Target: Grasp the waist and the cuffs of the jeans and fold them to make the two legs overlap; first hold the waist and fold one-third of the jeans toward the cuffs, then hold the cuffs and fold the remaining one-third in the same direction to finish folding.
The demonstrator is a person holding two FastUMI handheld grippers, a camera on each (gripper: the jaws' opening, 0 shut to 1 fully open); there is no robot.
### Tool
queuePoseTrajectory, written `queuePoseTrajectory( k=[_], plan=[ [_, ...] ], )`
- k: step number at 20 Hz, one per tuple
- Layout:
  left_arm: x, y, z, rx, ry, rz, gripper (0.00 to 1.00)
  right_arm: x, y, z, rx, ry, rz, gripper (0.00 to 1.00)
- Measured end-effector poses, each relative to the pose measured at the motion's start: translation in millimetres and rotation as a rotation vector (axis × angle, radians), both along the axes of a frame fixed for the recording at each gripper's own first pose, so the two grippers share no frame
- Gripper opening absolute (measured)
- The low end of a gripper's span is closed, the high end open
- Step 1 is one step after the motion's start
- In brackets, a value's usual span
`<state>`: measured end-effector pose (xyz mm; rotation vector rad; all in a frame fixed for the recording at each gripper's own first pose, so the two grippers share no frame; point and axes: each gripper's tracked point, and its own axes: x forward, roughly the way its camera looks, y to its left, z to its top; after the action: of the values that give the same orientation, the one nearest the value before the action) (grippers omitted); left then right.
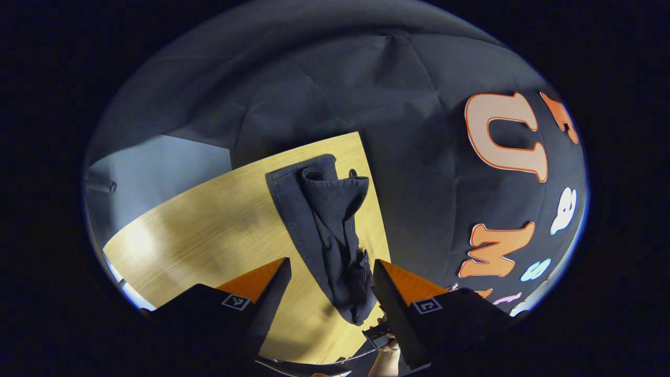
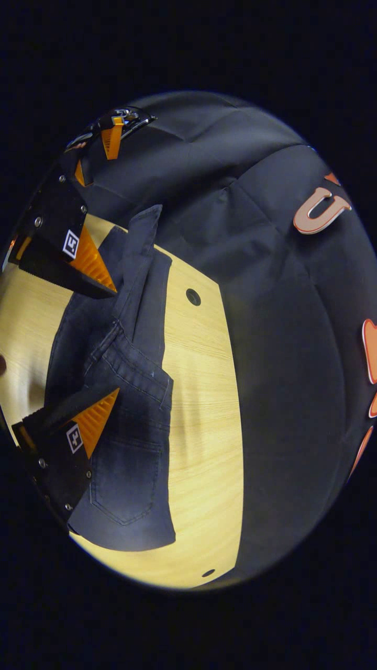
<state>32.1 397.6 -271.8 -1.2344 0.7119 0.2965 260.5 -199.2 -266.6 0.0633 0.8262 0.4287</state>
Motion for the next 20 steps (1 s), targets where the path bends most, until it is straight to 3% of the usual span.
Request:
queuePoseTrajectory(
  k=[4,7,9,12,17,20],
  plan=[
    [5,19,-16,-0.025,0.006,0.097,0.96,-4,2,21,0.135,0.042,-0.057,0.99],
    [24,50,-43,0.035,0.003,0.151,0.96,-2,-1,27,0.179,0.028,-0.094,0.98],
    [51,61,-50,0.056,-0.054,0.134,0.95,-1,-5,32,0.203,0.025,-0.12,0.98],
    [76,82,-86,0.08,-0.05,0.114,0.96,2,-7,31,0.249,0.03,-0.184,0.98],
    [84,102,-124,0.018,-0.063,0.153,0.95,8,-17,35,0.27,0.045,-0.261,0.98],
    [93,101,-129,-0.016,-0.139,0.164,0.94,6,-19,37,0.283,0.052,-0.261,0.98]
  ],
)
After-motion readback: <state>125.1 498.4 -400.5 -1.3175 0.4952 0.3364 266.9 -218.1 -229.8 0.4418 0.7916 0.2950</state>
